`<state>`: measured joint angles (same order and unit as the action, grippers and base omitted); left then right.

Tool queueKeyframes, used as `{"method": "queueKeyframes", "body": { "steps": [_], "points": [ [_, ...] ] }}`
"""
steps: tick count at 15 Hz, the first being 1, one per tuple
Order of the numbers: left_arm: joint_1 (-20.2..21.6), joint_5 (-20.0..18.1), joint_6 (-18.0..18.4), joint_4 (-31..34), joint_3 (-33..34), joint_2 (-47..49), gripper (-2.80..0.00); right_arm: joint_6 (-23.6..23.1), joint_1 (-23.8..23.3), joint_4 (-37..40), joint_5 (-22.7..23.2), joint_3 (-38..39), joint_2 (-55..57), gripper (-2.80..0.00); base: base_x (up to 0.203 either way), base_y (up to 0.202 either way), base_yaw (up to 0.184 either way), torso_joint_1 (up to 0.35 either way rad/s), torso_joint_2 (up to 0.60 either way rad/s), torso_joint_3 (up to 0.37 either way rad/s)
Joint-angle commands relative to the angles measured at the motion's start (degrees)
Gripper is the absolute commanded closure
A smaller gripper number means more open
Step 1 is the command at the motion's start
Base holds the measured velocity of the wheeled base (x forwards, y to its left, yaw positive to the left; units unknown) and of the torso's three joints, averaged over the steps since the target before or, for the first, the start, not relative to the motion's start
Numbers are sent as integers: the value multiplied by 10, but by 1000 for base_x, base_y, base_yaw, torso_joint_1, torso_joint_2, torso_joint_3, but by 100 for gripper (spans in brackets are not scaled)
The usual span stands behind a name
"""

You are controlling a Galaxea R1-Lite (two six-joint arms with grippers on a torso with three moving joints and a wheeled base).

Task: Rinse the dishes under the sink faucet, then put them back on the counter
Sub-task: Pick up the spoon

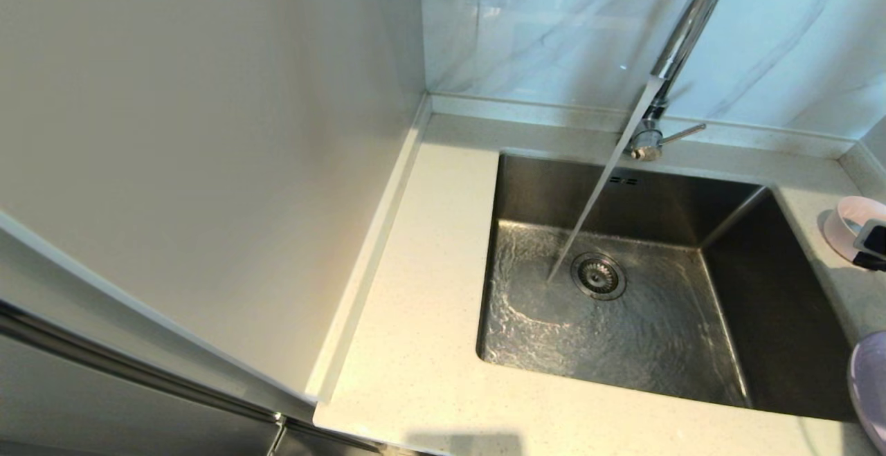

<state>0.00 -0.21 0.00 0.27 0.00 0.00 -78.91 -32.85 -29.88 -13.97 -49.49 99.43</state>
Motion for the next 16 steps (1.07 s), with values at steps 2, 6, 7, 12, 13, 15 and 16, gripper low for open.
{"method": "queueKeyframes", "body": {
  "steps": [2,6,7,12,13,15,16],
  "points": [
    [0,0,0,0,0,0,0,-5,0,-3,-1,-3,3,-280,0,0,0,0,0,0],
    [0,0,0,0,0,0,0,-5,0,-3,-1,-4,4,-280,0,0,0,0,0,0],
    [0,0,0,0,0,0,0,-5,0,-3,-2,-4,4,-280,0,0,0,0,0,0],
    [0,0,0,0,0,0,0,-5,-1,-3,-3,-4,9,-280,0,0,0,0,0,0],
    [0,0,0,0,0,0,0,-5,0,-3,-7,-5,12,-280,0,0,0,0,0,0],
    [0,0,0,0,0,0,0,-5,0,-3,-9,-8,14,-280,0,0,0,0,0,0],
    [0,0,0,0,0,0,0,-5,0,-3,-10,-11,16,-280,0,0,0,0,0,0]
  ]
}}
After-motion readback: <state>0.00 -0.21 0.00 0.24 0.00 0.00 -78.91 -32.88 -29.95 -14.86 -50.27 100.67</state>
